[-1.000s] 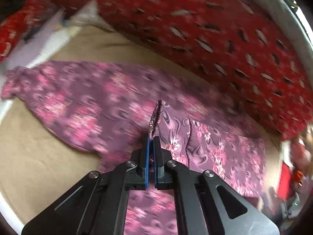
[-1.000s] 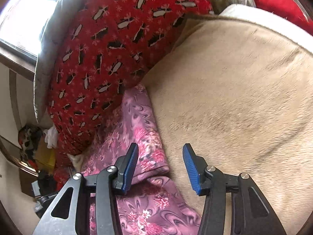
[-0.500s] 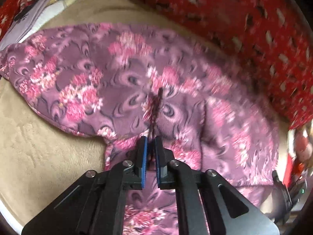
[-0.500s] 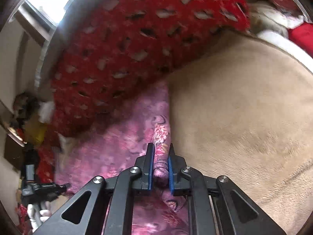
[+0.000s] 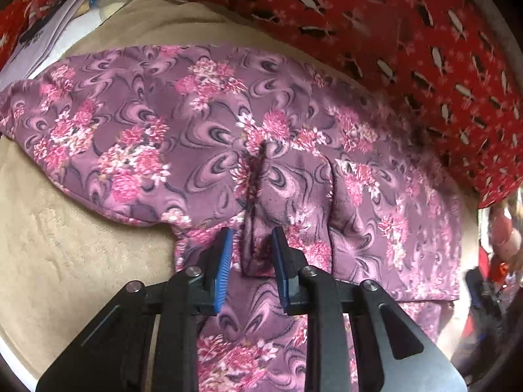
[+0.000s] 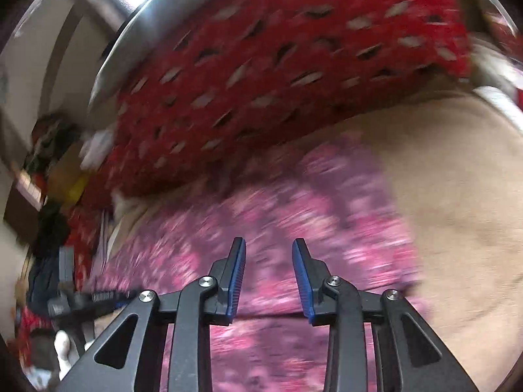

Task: Fold small clothes

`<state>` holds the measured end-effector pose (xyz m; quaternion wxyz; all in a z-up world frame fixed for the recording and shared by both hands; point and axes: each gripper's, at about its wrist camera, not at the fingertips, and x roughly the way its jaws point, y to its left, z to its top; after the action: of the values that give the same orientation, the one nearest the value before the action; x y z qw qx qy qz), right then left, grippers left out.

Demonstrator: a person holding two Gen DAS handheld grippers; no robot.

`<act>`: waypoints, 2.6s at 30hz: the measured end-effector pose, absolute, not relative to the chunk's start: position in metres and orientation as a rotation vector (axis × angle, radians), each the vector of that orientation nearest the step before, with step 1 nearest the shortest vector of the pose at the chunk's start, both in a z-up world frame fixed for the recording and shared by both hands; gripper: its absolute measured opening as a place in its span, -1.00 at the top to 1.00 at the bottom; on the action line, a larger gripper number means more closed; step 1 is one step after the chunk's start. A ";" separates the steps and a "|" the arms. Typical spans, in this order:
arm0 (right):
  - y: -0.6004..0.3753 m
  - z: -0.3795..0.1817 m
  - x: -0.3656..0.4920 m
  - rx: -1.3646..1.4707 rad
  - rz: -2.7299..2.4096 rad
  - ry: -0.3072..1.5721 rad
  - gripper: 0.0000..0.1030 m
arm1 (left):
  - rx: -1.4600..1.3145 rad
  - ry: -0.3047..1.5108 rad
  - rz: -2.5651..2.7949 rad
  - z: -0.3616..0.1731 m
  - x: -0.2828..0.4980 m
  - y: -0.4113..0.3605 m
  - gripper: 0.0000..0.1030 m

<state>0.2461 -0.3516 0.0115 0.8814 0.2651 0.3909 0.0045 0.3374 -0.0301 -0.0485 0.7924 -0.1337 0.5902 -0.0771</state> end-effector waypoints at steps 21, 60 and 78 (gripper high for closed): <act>-0.138 -0.051 0.313 0.272 0.279 0.932 0.09 | -0.736 1.192 0.239 -0.062 0.356 0.275 0.14; -0.176 -0.016 0.263 0.202 0.258 0.895 -0.07 | -0.618 0.986 0.029 0.047 0.372 0.132 0.94; -0.311 -0.045 0.215 0.430 0.097 0.833 -0.15 | -0.295 1.224 -0.263 0.009 0.335 -0.128 0.94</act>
<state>0.2148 -0.3110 -0.0448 0.8910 0.2069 0.4014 0.0466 0.3354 -0.1280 0.0094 0.8003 -0.1373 0.5707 -0.1227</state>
